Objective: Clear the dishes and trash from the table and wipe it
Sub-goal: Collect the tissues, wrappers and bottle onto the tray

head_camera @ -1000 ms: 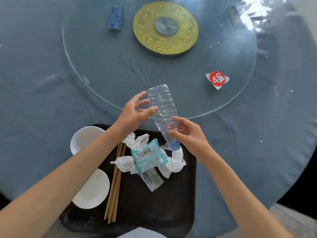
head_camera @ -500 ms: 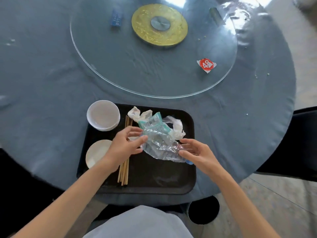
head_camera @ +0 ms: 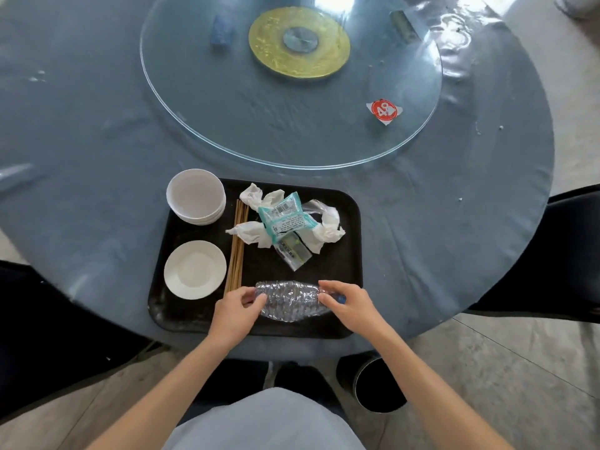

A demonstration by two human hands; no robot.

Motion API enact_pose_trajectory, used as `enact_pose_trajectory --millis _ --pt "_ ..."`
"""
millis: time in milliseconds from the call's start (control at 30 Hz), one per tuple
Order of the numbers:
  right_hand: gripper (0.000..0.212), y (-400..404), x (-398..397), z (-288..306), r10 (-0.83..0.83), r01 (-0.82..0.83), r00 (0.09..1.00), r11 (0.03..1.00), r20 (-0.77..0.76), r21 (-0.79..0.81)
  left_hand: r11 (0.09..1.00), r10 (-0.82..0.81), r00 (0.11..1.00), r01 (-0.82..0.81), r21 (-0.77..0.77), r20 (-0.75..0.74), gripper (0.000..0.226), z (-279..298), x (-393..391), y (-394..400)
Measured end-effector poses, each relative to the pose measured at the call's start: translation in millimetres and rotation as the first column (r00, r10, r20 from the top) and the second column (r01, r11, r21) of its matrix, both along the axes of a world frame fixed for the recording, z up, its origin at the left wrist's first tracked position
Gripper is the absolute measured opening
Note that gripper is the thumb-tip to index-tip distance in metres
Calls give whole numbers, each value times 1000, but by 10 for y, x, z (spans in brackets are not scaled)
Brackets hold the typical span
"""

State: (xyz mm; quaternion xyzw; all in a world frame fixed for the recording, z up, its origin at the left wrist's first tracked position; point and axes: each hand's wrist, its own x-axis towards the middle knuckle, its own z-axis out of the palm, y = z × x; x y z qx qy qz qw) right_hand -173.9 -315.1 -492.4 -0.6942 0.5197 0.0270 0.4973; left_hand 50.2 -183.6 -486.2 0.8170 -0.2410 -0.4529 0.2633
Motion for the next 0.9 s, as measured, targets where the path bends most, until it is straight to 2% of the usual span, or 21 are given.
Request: enact_pose_trajectory --millis 133,333,467,567,800,900 --pt "39 43 -6 -27 -13 14 999 1000 30 -16 999 35 999 -36 9 41 43 12 -68 -6" --pt "49 105 -119 54 -31 36 995 998 98 -49 996 -69 992 62 65 108 54 97 -166 -5" --pt "49 60 -278 177 -23 51 988 981 150 -185 976 -216 929 209 57 299 63 206 -260 -38" --pt "49 84 -453 334 -79 127 981 952 178 -279 947 -297 861 320 13 412 67 376 -400 -92" --pt "51 405 -883 701 -279 356 930 845 240 -399 751 -510 687 649 -122 518 70 719 -706 -371" --pt "54 709 -1011 827 -402 472 882 758 247 -450 620 -594 589 769 -154 548 70 759 -807 -425"
